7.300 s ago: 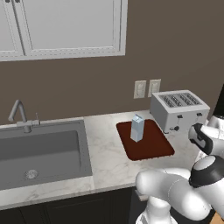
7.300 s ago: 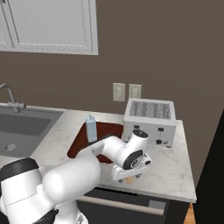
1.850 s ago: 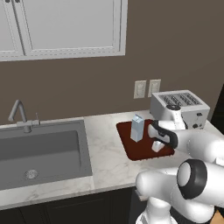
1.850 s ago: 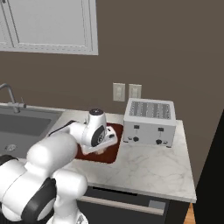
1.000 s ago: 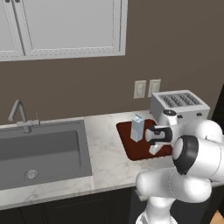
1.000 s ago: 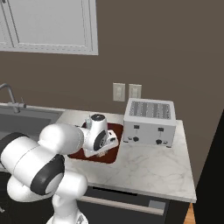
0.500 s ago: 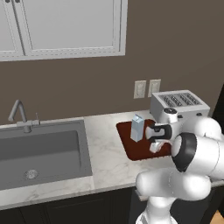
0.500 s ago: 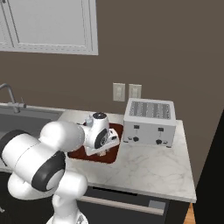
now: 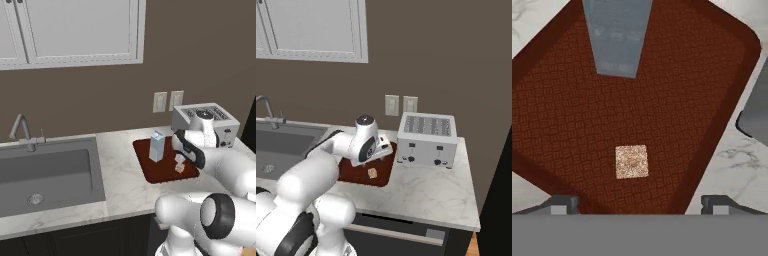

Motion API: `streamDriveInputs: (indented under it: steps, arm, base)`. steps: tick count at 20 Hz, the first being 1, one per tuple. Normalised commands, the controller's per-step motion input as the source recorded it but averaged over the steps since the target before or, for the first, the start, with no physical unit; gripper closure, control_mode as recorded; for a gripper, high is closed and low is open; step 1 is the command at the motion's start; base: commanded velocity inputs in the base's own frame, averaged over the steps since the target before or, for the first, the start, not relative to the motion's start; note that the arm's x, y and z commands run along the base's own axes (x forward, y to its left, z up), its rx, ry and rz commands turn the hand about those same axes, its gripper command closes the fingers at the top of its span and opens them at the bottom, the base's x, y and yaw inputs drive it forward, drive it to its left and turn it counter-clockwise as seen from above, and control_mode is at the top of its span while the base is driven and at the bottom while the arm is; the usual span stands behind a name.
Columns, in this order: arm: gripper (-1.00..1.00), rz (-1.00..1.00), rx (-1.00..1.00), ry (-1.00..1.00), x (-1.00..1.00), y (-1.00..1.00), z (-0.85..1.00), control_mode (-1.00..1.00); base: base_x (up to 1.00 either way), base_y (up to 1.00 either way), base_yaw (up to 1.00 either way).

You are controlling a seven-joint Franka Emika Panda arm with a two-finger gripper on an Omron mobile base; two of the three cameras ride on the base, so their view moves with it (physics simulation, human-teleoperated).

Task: Take out the milk from the fridge and place it on the tray on the counter. Then take the sugar cube near the tray and place it in the tray.

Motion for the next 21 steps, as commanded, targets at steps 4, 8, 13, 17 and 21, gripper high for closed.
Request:
streamDriveInputs:
  steps: [4, 8, 13, 17, 21]
  arm:
    - [-1.00, -0.19, -0.01, -0.18, -0.50, 0.00, 0.99, -1.00]
    - [-1.00, -0.29, 0.01, -0.08, -0.70, 0.09, 1.00, -1.00]
    - [-1.00, -0.26, 0.03, -0.12, -0.78, 0.42, 0.98, -1.00]
    - [-1.00, -0.15, 0.07, -0.13, -0.88, 0.29, 1.00, -1.00]
    - [-1.00, -0.08, 0.13, -0.03, -1.00, 0.19, 1.00, -1.00]
  base:
    - [0.00, 0.00, 0.00]
    - [0.00, 0.00, 0.00]
    - [0.00, 0.00, 0.00]
    - [0.00, 0.00, 0.00]
    - [0.00, 0.00, 0.00]
